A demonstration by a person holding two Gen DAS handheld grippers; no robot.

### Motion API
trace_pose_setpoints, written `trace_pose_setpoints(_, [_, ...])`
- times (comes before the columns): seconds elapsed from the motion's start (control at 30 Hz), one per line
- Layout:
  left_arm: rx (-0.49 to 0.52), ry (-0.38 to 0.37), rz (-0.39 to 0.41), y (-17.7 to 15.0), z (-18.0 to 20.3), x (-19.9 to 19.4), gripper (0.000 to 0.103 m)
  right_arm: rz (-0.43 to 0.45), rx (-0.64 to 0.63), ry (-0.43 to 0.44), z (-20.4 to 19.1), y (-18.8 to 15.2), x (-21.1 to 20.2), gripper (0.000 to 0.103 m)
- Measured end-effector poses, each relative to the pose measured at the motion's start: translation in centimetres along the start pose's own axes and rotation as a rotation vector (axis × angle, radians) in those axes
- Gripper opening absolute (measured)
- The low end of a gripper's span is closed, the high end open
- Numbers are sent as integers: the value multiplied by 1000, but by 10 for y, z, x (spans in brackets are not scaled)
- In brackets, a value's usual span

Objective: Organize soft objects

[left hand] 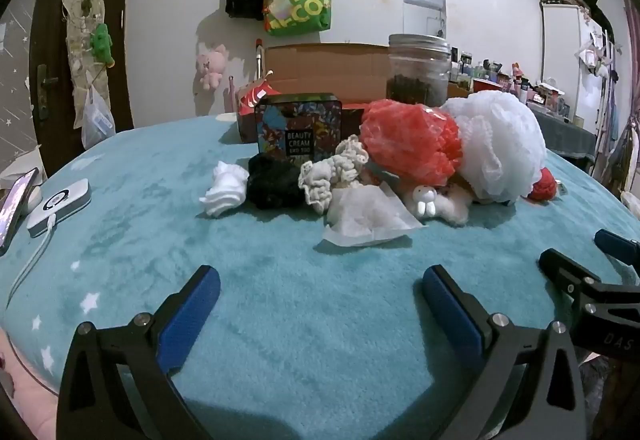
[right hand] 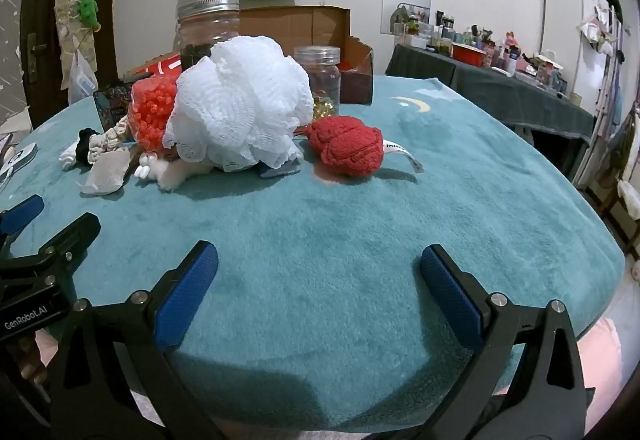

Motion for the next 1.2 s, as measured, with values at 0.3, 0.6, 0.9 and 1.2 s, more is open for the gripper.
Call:
trace_pose_setpoints(0.3, [-5,-3,-2,0,0,0,103,-2,-9,-6,0,0,0,103])
trace_pose_setpoints(0.6, [-6,-3,-5,0,0,0,103,-2,-9,-6,0,0,1,103])
trace_pose_setpoints(0.9, [-8,-4,-8,-1,0,0,103,-1,-9,-6,0,0,1,103])
trace_pose_setpoints(1.2, [-9,-4,-9,-1,0,0,103,-1,-9,-6,0,0,1,103])
Point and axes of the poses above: each gripper's, at about its wrist camera, not at the fingertips, and x roughly the way its jaws point, z to its right, y to its top, the point moved 8 cm from there along x, roughly the way its jaws point, and after that the axes turned 6 degrees about -x, right-handed, at the moved point
